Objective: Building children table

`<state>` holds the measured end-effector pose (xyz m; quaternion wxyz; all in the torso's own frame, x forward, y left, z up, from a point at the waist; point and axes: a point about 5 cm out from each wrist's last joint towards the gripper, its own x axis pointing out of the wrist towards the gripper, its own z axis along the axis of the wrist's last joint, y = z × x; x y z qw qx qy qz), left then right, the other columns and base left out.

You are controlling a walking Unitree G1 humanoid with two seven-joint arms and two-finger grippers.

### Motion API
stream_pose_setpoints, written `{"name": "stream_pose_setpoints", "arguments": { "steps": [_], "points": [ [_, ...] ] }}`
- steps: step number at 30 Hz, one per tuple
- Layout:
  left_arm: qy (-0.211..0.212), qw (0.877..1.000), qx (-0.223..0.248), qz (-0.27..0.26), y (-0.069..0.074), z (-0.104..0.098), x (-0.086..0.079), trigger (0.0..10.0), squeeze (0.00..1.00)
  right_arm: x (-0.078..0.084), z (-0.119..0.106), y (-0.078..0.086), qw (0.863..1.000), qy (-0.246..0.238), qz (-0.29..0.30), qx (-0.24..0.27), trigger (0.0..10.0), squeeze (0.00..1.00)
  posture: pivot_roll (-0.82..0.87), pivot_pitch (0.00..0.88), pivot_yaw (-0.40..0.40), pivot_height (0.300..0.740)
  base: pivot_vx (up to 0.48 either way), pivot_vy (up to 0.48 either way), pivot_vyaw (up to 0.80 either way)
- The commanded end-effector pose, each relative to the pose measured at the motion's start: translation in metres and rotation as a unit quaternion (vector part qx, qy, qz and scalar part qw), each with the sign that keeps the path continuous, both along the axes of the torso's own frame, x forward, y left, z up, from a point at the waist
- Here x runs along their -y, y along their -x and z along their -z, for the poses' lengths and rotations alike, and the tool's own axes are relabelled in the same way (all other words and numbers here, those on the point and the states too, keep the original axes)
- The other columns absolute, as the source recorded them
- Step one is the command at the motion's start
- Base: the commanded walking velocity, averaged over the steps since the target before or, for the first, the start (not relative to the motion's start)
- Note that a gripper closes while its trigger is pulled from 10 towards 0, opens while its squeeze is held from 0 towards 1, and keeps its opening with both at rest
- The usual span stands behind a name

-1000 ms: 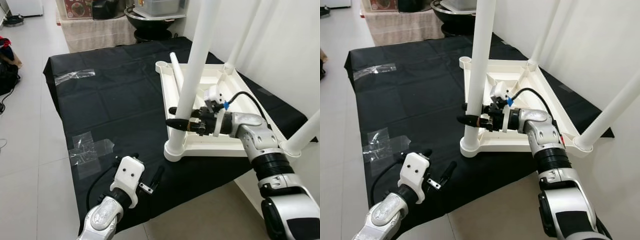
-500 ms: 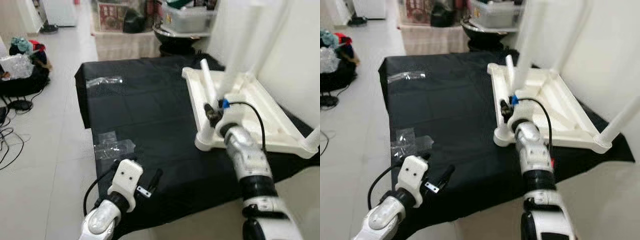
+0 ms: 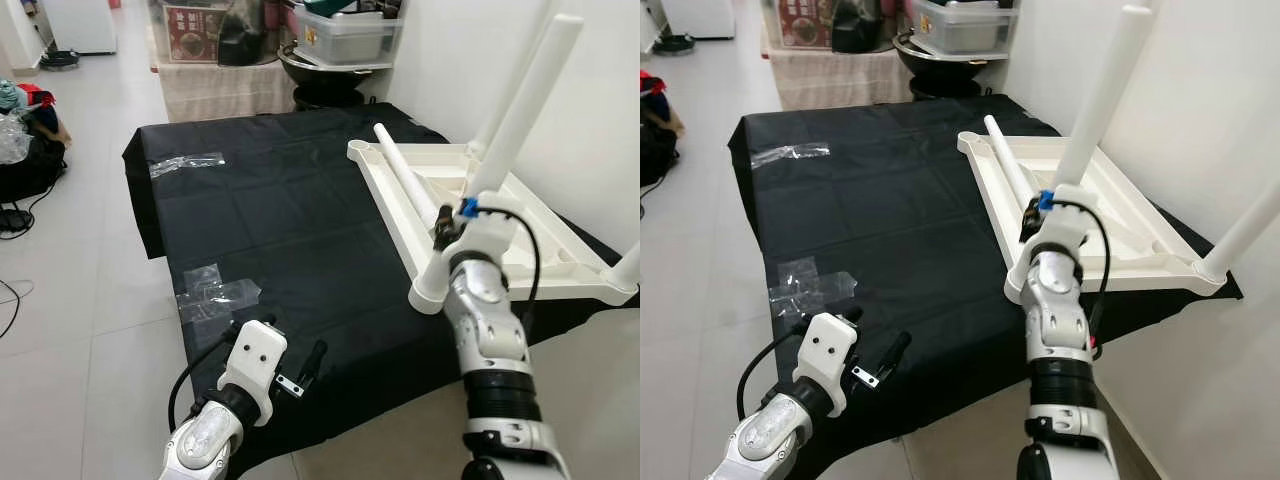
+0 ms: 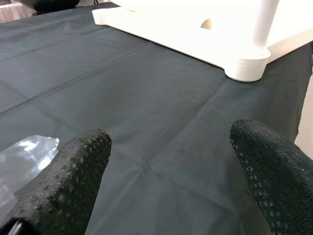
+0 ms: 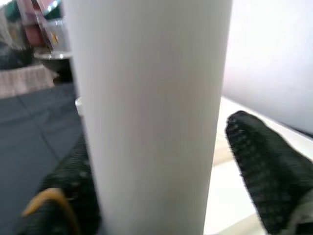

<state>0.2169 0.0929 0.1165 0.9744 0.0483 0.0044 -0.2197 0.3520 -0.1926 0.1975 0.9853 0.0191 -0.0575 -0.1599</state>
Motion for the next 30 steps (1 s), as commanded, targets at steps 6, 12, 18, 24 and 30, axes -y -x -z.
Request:
{"name": "stream_pose_setpoints", "arguments": {
  "steps": [6, 12, 18, 24, 30],
  "points": [
    [0.000, 1.000, -0.006, 0.002, 0.000, 0.004, 0.002, 10.0, 0.00, -0.002, -0.011, -0.006, 0.998, 0.046, -0.046, 0.011, 10.0, 0.00, 0.04, 0.027, -0.079, 0.740, 0.000, 0.000, 0.00],
    [0.000, 1.000, -0.006, 0.003, 0.000, 0.004, 0.002, 10.0, 0.00, 0.012, 0.004, -0.004, 0.994, 0.087, -0.057, -0.031, 10.0, 0.00, 0.04, 0.025, -0.080, 0.740, 0.000, 0.000, 0.00],
    [0.000, 1.000, -0.007, 0.003, 0.000, 0.004, 0.002, 10.0, 0.00, -0.005, 0.046, 0.030, 0.992, 0.058, -0.097, -0.060, 10.0, 0.00, 0.03, 0.020, -0.078, 0.740, 0.000, 0.000, 0.00],
    [-0.001, 1.000, -0.008, 0.005, 0.000, 0.006, 0.002, 10.0, 0.00, -0.015, 0.062, 0.053, 0.987, 0.058, -0.128, -0.072, 10.0, 0.00, 0.03, 0.013, -0.073, 0.740, 0.000, 0.000, 0.00],
    [-0.002, 1.000, -0.008, 0.007, 0.000, 0.006, 0.001, 10.0, 0.00, -0.021, 0.068, 0.077, 0.973, 0.110, -0.193, -0.064, 10.0, 0.00, 0.03, 0.010, -0.074, 0.740, 0.000, 0.000, 0.00]
  ]
}}
